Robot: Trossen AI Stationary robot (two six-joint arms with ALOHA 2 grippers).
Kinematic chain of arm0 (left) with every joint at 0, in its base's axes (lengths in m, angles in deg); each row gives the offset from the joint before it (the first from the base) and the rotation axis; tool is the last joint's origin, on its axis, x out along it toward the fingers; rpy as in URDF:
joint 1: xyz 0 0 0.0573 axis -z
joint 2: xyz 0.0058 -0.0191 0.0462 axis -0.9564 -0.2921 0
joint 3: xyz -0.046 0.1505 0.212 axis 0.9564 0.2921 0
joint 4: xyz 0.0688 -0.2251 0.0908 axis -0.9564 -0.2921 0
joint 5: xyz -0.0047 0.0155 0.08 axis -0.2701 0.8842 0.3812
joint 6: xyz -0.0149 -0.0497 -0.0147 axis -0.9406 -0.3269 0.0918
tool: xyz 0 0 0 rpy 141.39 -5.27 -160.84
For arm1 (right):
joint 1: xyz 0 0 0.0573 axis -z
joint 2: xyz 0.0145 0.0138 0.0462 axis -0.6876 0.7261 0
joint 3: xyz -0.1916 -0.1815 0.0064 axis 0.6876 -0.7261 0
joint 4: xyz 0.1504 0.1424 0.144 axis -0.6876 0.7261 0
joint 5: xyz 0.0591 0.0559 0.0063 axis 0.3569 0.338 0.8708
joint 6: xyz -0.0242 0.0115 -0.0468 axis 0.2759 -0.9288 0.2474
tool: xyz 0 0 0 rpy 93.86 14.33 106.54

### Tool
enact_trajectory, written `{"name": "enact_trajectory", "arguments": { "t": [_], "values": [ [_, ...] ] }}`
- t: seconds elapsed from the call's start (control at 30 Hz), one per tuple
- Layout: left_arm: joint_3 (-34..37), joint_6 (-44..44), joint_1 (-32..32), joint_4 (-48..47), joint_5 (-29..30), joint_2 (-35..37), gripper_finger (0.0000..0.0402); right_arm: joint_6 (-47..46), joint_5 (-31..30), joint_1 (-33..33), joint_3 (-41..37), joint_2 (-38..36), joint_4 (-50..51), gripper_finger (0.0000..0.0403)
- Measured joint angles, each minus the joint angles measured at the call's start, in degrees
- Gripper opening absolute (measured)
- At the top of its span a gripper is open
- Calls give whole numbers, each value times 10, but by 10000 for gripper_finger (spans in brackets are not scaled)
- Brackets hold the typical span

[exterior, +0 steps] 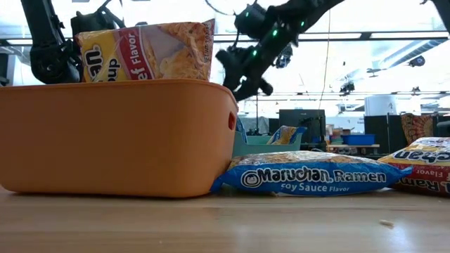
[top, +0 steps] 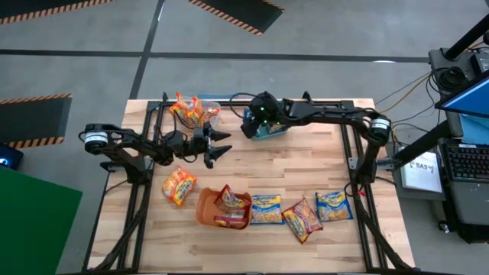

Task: Sort Maruchan noodles
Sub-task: Put the red noodle pack into the orange bin

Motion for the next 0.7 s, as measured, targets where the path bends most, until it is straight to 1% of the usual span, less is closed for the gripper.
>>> {"name": "enact_trajectory", "arguments": {
  "t": [0.13,0.2,0.27,0.47,0.53,0.7],
  "values": [
    [0,-9,0,0,0,0,246,34,7,-28,0,-41,46,196],
    [0,-9,1,0,-1,0,246,49,34,-42,0,-62,73,195],
    [0,-9,1,0,-1,0,246,64,80,-58,-1,-78,99,192],
    [0,-9,1,0,-1,0,246,75,269,-108,-23,-96,148,177],
    [0,-11,3,0,-1,0,246,74,310,-127,-29,-94,171,172],
    [0,-22,15,0,-2,0,246,41,320,-178,-32,-80,221,159]
  ]
}}
